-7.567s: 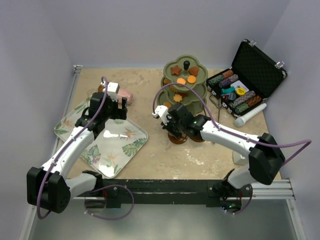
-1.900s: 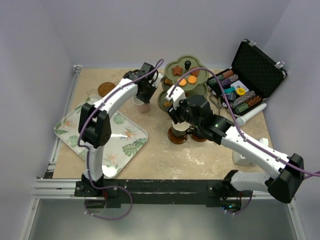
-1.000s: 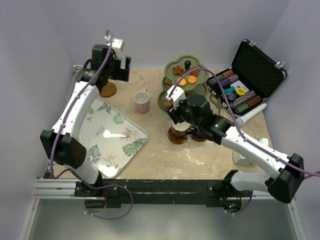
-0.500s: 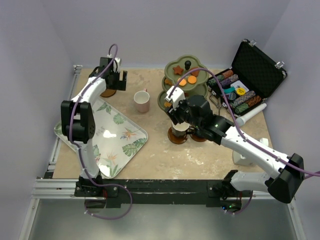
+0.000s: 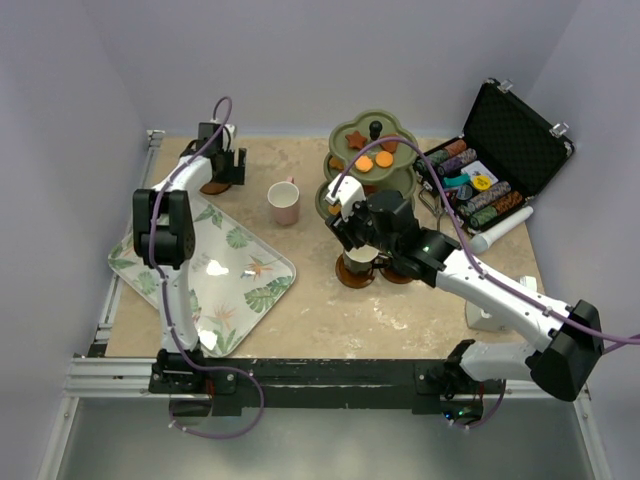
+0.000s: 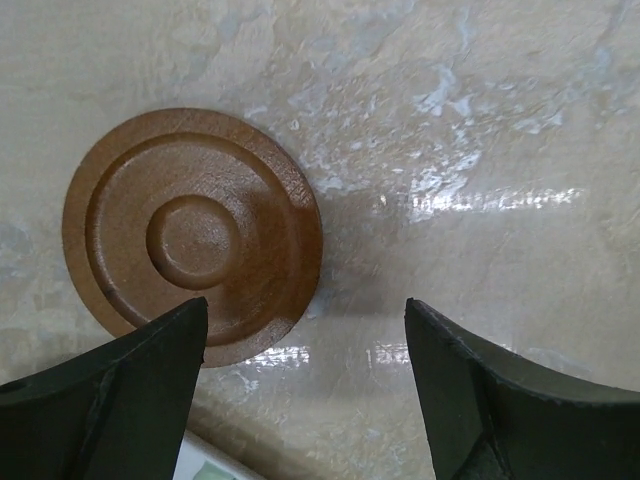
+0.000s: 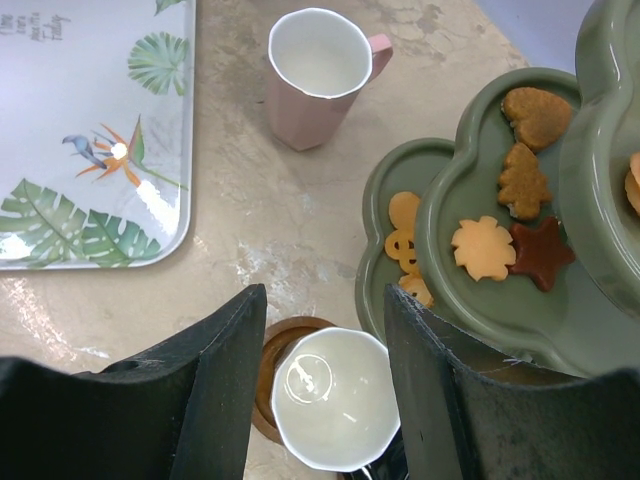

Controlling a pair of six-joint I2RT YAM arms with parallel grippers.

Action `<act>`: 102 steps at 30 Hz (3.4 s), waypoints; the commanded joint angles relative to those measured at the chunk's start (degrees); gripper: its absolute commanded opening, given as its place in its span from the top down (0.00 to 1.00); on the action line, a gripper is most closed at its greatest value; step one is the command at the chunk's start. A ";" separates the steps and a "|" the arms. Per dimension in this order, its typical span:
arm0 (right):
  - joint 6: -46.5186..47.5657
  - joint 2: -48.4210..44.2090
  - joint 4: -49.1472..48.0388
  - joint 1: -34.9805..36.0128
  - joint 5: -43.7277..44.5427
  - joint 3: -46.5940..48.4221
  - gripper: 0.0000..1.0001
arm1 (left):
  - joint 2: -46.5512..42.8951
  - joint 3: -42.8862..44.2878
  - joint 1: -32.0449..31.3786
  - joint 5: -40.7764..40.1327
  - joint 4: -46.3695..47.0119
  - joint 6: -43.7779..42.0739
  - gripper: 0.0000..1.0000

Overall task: Serve the afternoon tea
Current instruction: Move the coaster to the center of the board.

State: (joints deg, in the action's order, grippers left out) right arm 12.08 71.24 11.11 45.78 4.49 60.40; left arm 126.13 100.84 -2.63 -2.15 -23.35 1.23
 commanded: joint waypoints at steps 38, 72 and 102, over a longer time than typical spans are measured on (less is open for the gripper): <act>-0.30 -4.71 -2.59 -0.08 -1.33 0.51 0.45 | -21.27 -41.50 -7.38 11.82 10.70 14.32 0.55; -22.09 23.74 -12.61 14.16 9.39 27.65 0.41 | -59.05 -44.48 -0.72 -6.29 20.28 14.40 0.05; -25.96 58.32 -9.53 8.54 18.01 51.58 0.74 | -60.91 -44.06 10.45 -5.67 16.94 13.97 0.00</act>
State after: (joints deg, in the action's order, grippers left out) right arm -12.80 135.04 4.60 56.93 21.93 116.16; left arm 65.30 54.26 3.42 -12.32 -6.39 13.15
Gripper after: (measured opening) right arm 0.226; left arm 0.994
